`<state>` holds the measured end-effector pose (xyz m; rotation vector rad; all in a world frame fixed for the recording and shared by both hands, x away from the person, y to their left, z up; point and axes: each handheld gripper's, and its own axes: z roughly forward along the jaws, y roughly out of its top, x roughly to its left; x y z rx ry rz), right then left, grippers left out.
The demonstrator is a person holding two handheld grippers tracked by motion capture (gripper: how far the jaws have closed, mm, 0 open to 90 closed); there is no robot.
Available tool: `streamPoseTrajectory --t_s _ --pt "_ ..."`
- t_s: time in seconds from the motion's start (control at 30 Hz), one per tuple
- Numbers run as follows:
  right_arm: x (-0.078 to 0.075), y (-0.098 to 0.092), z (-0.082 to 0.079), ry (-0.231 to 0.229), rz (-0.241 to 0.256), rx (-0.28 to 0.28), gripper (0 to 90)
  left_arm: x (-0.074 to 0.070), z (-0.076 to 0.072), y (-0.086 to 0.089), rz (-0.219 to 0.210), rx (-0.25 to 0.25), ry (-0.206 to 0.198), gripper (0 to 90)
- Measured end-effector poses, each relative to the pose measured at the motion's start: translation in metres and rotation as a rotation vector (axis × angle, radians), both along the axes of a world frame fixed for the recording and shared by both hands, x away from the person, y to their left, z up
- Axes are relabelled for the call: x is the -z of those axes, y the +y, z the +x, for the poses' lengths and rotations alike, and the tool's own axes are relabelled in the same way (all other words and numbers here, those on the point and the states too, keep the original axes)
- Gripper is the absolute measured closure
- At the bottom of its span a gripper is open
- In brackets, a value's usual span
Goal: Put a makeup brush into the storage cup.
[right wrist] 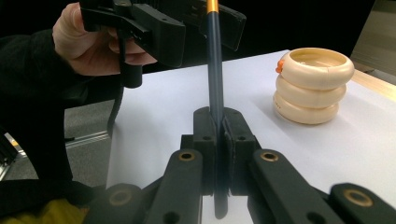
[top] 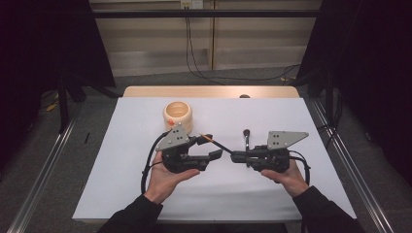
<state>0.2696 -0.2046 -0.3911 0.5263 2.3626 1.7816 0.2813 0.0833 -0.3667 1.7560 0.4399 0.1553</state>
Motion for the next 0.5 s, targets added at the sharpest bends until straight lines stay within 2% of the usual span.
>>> streamPoseTrajectory --t_s 0.17,0.27,0.4,0.5 --pt "0.0005 0.0005 0.0007 -0.002 -0.003 0.002 86.1 0.0011 0.0009 0.0003 -0.03 -0.007 0.019 52.2" --pt "0.0004 0.0002 0.0004 -0.005 -0.007 0.004 86.1 0.0005 0.0008 0.0011 -0.037 -0.001 0.015 56.4" --pt "0.0013 0.001 0.0008 -0.003 -0.004 -0.001 86.1 0.0008 0.0021 0.0006 -0.032 0.004 0.027 58.4" --pt "0.0021 0.0012 0.0011 -0.002 -0.013 0.002 86.1 0.0016 0.0034 -0.0013 -0.044 0.011 0.041 63.2"
